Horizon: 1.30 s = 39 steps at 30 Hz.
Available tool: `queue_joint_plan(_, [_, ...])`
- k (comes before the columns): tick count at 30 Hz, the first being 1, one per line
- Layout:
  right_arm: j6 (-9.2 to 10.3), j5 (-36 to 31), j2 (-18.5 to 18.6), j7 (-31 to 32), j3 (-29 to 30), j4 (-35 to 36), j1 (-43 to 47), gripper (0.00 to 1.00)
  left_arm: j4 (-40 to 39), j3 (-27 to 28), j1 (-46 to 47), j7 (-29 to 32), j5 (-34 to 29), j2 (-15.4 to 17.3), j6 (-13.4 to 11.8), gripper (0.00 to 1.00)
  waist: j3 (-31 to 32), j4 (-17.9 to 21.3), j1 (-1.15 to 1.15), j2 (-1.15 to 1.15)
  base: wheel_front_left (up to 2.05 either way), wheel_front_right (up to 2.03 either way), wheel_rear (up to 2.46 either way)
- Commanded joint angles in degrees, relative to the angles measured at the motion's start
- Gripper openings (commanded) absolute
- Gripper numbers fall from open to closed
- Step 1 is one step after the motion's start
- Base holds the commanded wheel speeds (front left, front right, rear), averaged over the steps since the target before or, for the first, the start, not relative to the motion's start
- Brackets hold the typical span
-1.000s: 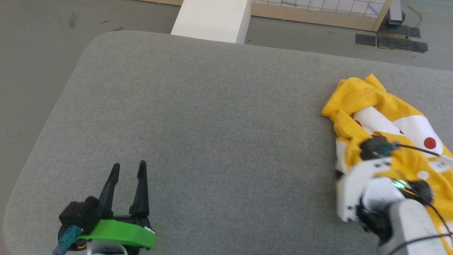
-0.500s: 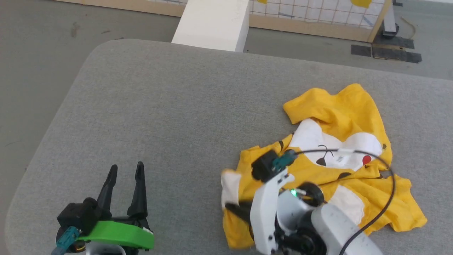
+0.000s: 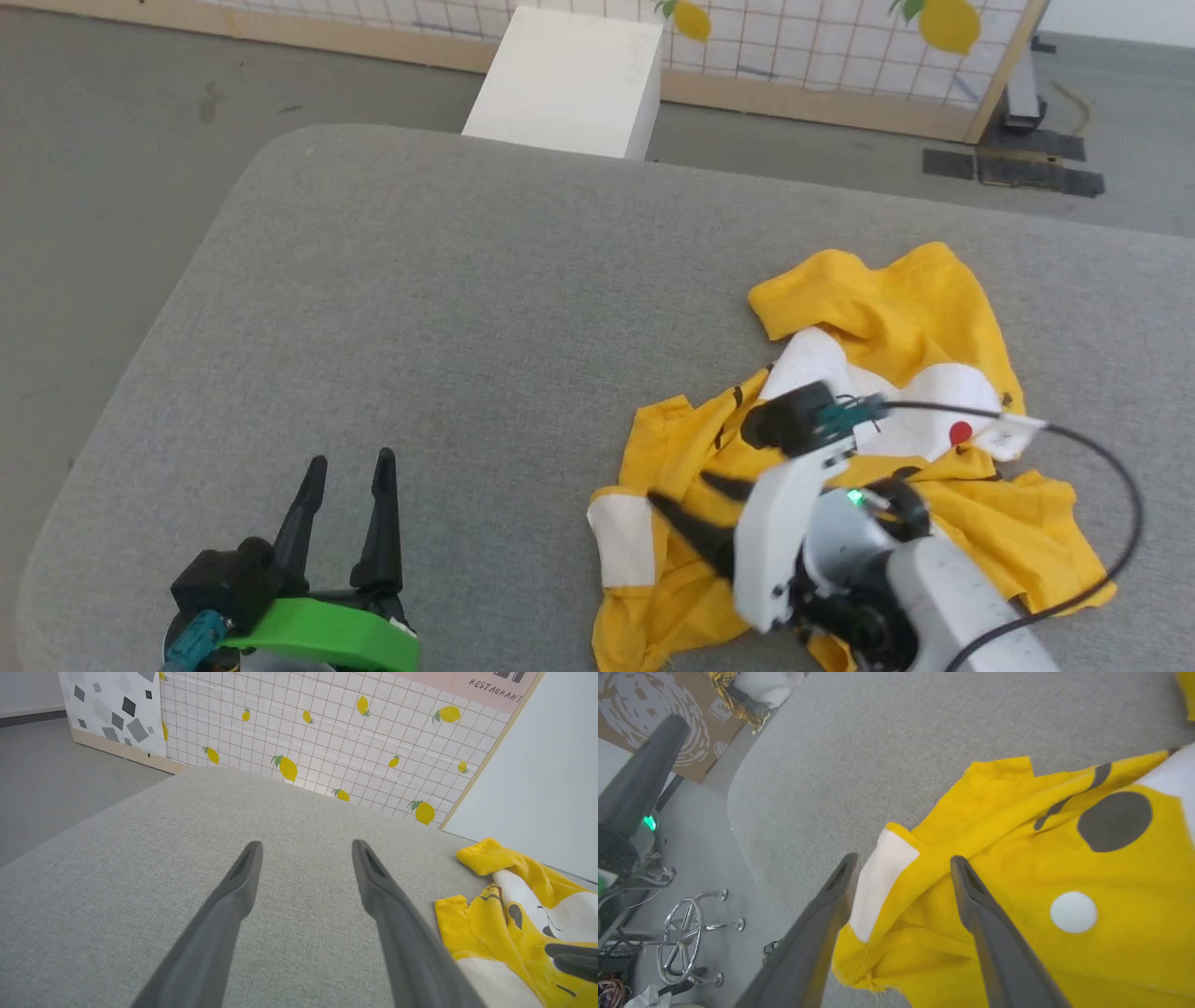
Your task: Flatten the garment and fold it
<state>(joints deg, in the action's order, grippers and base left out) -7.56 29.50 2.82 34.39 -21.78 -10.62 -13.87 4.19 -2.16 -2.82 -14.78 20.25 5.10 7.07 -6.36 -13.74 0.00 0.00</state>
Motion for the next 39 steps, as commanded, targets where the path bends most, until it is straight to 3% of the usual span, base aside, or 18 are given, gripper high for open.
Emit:
queue_joint_plan(1, [0.08,0.2,0.1,-1.2,1.5,1.2,0.6,1.00,-0.1,0.0,-1.0,-0.2,-0.1,-0.3,0.3,1.00,1.1,1.1,0.00,0.00,0.00,0.00,0.00])
queue_joint_plan(7, [0.08,-4.8,0.1,-8.0,11.7,7.4,3.9,1.00,-1.0,-0.1,-2.4,-0.2,-0.7,-0.4,-0.2,1.00,2.9,3.4,0.00,0.00,0.00,0.00,0.00])
queue_joint_plan(12, [0.08,-13.0,0.1,-15.1,20.4,13.5,8.7,1.00,-2.0,0.1,-3.3,-0.2,-1.1,-0.2,-0.4,1.00,2.8,5.3,0.00,0.00,0.00,0.00,0.00])
queue_joint_plan(19, [0.08,-17.8,0.1,-30.8,30.5,15.3,18.0,1.00,-3.6,0.7,-4.0,-0.2,-0.8,-0.3,-0.2,1.00,1.6,7.5,0.00,0.00,0.00,0.00,0.00])
queue_joint_plan(27, [0.08,-14.6,0.1,-45.4,31.1,8.4,24.7,1.00,-4.0,1.1,-5.1,-0.2,-0.3,0.0,0.1,1.00,0.6,9.6,0.00,0.00,0.00,0.00,0.00])
queue_joint_plan(34, [0.08,-13.7,0.1,-48.6,29.8,4.5,23.7,1.00,-3.4,0.9,-4.5,1.0,-0.6,1.9,0.1,1.00,-0.2,10.7,0.00,0.00,0.00,0.00,0.00])
queue_joint_plan(39, [0.08,-14.8,0.1,-49.1,31.6,4.4,21.8,1.00,-4.9,-3.1,-0.8,10.1,0.2,6.0,0.3,1.00,-1.5,10.2,0.00,0.00,0.00,0.00,0.00])
